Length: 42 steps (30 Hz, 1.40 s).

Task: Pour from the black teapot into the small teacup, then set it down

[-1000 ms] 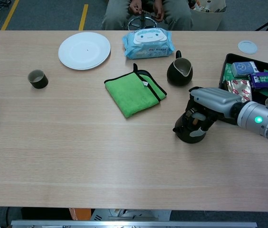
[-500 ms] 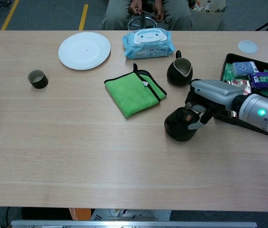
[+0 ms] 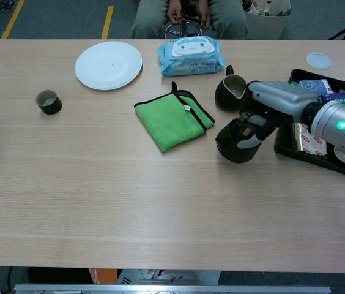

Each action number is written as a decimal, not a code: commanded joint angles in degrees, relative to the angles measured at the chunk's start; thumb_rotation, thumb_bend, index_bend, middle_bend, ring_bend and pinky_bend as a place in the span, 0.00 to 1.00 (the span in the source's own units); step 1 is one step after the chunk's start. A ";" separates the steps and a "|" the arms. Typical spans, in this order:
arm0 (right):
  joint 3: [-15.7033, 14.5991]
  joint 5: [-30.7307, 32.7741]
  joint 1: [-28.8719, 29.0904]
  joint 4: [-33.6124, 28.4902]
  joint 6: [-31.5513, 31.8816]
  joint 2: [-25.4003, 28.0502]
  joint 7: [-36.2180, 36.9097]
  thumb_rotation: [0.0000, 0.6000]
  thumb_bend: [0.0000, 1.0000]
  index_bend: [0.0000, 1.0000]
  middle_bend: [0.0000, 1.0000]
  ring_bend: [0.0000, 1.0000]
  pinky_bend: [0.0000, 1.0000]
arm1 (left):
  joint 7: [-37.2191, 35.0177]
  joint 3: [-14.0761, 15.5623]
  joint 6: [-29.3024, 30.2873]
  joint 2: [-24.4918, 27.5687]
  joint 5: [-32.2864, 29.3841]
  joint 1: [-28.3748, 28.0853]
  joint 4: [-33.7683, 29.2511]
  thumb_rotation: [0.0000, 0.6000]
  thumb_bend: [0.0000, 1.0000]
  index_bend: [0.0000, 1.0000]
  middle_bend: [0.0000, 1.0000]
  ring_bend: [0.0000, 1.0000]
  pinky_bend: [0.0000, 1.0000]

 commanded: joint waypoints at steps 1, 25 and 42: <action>0.10 -0.40 -0.16 -0.20 0.64 0.42 0.07 0.54 0.00 1.00 0.96 0.88 0.04 | 0.02 -0.01 0.06 -0.03 0.11 -0.03 -0.07 1.00 0.38 0.16 0.17 0.13 0.13; 0.27 -0.86 -0.49 -2.48 5.43 2.99 -6.20 0.54 0.34 1.00 0.97 0.88 0.03 | -0.61 -0.07 0.06 0.22 1.36 -0.62 0.12 1.00 0.37 0.16 0.17 0.13 0.13; 0.34 0.07 -0.77 -3.18 7.20 4.55 -9.81 0.74 0.37 1.00 0.97 0.88 0.03 | -2.69 -1.04 -4.94 0.67 3.81 -5.78 2.02 1.00 0.37 0.15 0.18 0.13 0.13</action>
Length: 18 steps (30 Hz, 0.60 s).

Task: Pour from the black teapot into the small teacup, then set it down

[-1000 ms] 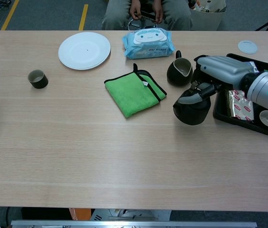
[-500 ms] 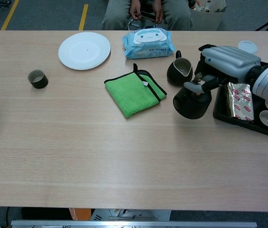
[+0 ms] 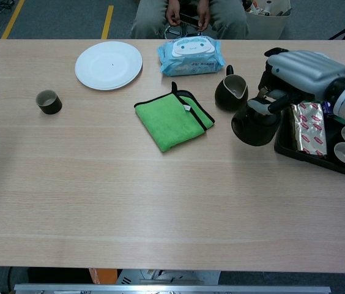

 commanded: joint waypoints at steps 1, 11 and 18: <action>0.03 0.18 -0.13 -0.14 0.27 0.30 -0.20 0.75 0.38 1.00 0.97 0.88 0.03 | -0.48 -0.40 -1.28 -0.03 0.61 -1.42 0.30 1.00 0.37 0.14 0.18 0.13 0.13; 0.87 0.72 -0.67 -0.99 1.46 2.14 0.39 0.75 0.37 1.00 0.97 0.88 0.03 | -6.33 -3.14 -7.92 -2.01 -0.19 -8.16 2.80 1.00 0.37 0.13 0.18 0.13 0.13; 1.18 0.76 -1.29 -2.33 2.53 4.16 0.34 0.75 0.37 1.00 0.97 0.88 0.03 | -11.53 -4.83 -16.51 -4.26 -2.73 -14.38 6.56 1.00 0.37 0.13 0.18 0.13 0.13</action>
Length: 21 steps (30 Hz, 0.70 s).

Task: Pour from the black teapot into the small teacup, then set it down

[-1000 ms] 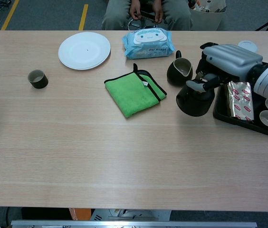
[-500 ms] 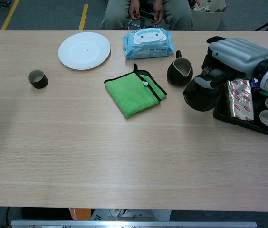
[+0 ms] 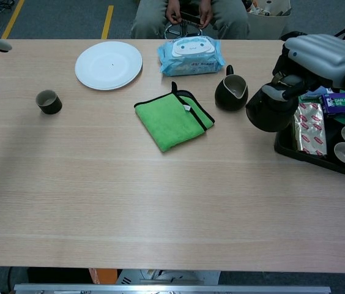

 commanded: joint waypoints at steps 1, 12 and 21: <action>0.10 0.14 -0.30 -0.53 0.47 0.69 -0.22 0.75 0.37 1.00 0.96 0.88 0.03 | -2.73 -1.26 -5.33 -1.90 -2.11 -4.00 2.97 1.00 0.37 0.13 0.18 0.13 0.13; 0.25 0.54 -0.68 -2.25 1.03 2.19 -1.08 0.75 0.37 1.00 0.96 0.88 0.03 | -2.75 -3.56 -20.07 -8.77 -13.09 -11.73 15.42 1.00 0.28 0.15 0.18 0.13 0.13; 0.59 1.22 -0.69 -2.54 1.07 2.76 -1.33 0.76 0.37 1.00 0.97 0.88 0.03 | 0.31 -2.95 -24.56 -12.66 -17.91 -13.51 22.45 1.00 0.21 0.16 0.16 0.13 0.13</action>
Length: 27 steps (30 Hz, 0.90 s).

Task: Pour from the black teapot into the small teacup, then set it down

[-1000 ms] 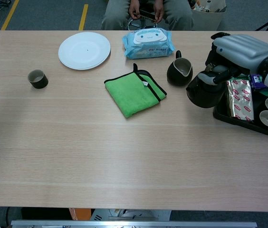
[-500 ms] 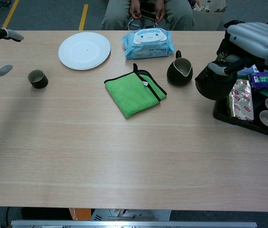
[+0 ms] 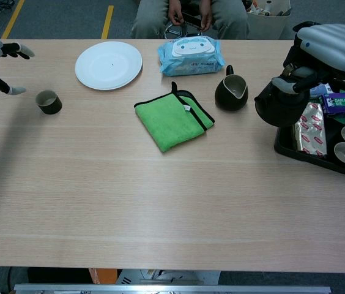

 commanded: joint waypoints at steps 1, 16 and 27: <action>0.10 0.06 0.07 -0.07 -0.06 0.14 -0.04 0.76 0.37 1.00 0.97 0.88 0.03 | 1.41 0.66 -1.00 -1.14 -0.84 -0.45 1.32 1.00 0.20 0.16 0.16 0.13 0.13; -0.13 -0.32 -0.20 0.24 -0.41 0.51 0.85 0.76 0.37 1.00 0.97 0.88 0.03 | 7.47 1.23 -3.21 -7.79 -4.64 -2.37 8.55 1.00 0.20 0.16 0.14 0.13 0.13; -0.25 -0.47 -0.61 -0.52 -0.03 1.06 0.78 0.76 0.37 1.00 0.97 0.88 0.03 | 10.12 1.19 -4.33 -11.10 -6.40 -3.28 12.22 1.00 0.21 0.18 0.15 0.13 0.13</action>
